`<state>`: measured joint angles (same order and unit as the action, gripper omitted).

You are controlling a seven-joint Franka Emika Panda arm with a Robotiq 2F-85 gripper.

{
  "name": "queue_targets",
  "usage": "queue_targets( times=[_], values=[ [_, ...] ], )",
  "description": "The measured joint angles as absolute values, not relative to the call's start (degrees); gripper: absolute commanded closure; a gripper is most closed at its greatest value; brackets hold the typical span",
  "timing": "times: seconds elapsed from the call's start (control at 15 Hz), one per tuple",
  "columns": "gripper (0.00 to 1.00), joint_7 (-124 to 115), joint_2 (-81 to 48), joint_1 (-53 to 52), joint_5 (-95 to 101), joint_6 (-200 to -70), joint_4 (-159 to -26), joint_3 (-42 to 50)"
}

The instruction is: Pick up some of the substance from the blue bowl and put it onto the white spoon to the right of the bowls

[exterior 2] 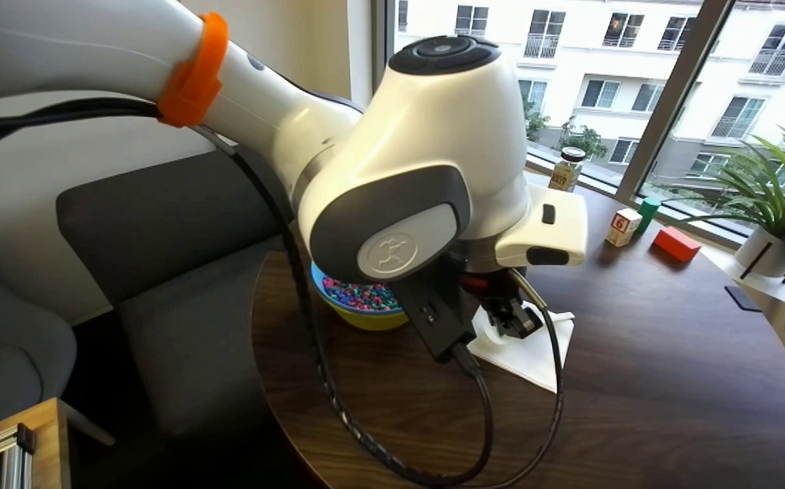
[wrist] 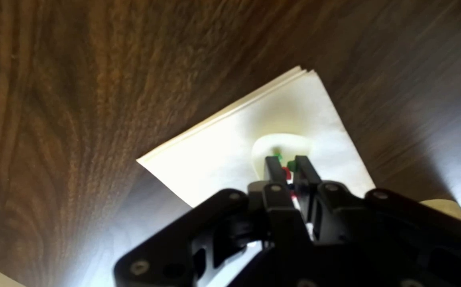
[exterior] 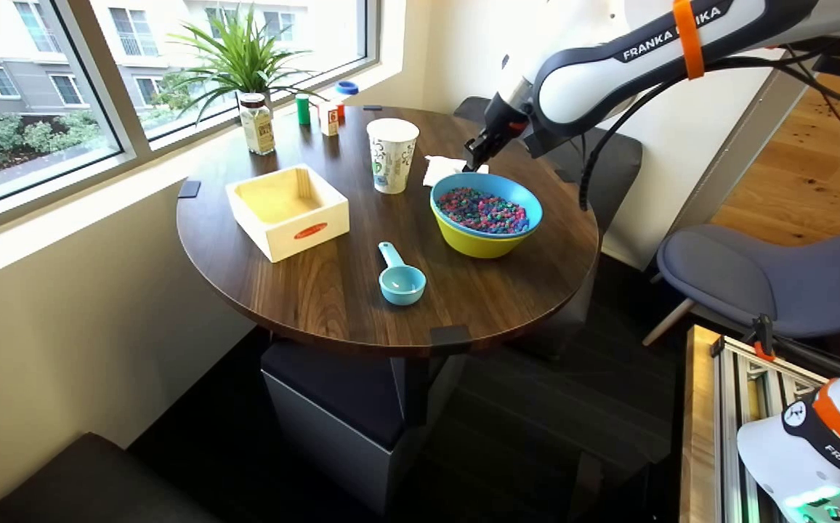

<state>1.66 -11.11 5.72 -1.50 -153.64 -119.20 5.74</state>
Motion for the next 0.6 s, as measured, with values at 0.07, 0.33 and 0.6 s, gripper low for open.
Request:
queue_targets(
  times=[0.07, 0.33, 0.6],
  values=[
    [0.97, 1.5, -11.2, 5.7, -1.5, -153.6, -119.0, 5.7],
    [0.97, 1.3, -11.8, 5.7, -1.6, -153.6, -118.5, 5.7],
    [0.76, 1.3, -11.9, 5.7, -1.8, -153.6, -118.4, 5.7]
  ],
)
